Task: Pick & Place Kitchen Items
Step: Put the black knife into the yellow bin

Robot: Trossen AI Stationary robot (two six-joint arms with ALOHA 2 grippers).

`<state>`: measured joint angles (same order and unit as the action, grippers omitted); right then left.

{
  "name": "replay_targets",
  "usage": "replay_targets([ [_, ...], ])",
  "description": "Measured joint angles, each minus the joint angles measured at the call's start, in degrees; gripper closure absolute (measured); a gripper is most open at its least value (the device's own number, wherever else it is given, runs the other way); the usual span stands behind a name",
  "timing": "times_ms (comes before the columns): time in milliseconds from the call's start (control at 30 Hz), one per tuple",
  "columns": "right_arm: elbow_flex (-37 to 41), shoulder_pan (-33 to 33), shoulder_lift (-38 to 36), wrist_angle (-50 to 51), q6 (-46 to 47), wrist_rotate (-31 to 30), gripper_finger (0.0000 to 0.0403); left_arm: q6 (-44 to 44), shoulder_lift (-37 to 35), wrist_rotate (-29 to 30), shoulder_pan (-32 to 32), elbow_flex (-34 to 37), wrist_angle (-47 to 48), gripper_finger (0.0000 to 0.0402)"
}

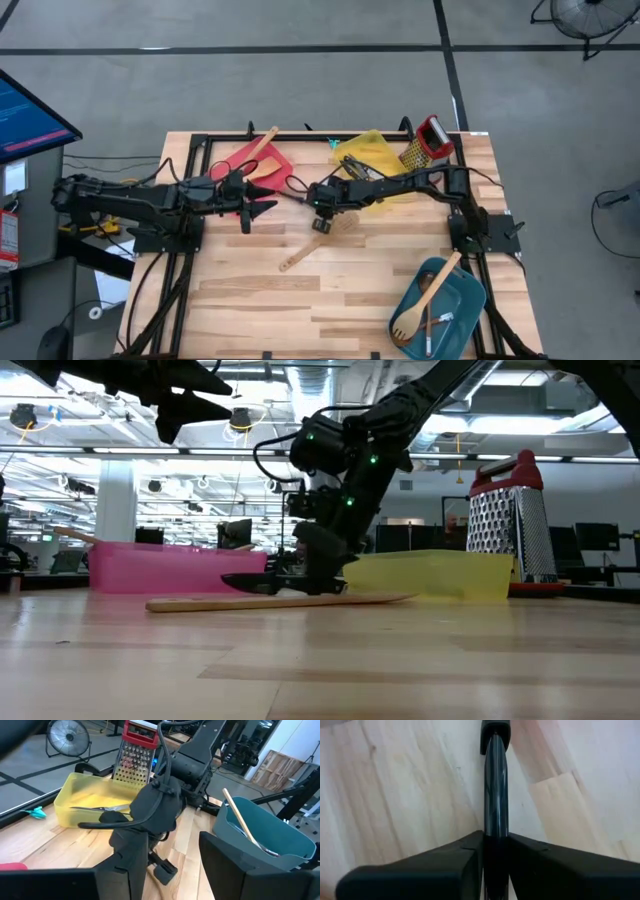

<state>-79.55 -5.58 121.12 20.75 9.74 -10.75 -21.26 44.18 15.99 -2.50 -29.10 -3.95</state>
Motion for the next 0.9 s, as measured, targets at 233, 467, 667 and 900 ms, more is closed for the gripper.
replay_targets([
  [233, -0.64, 2.87, -5.95, 4.06, 0.83, 0.18, 0.0345, -0.04, -0.96, -0.01, -0.21, 0.07, 0.05, 0.0244],
  [467, -0.63, 6.58, -19.06, 5.61, 3.65, -6.45, 0.0345, -0.03, -3.59, -0.46, -0.26, 0.04, -0.69, 0.0244],
  [667, -0.68, 11.65, -32.64, 2.28, 2.61, -14.75, 0.0345, -0.02, -5.65, -1.32, -0.26, 0.02, -1.23, 0.0244],
  [900, -0.74, 20.42, -43.27, -10.27, -5.21, -14.9, 0.0345, -0.02, -6.04, -1.36, -0.37, 0.0, -1.68, 0.0244],
])
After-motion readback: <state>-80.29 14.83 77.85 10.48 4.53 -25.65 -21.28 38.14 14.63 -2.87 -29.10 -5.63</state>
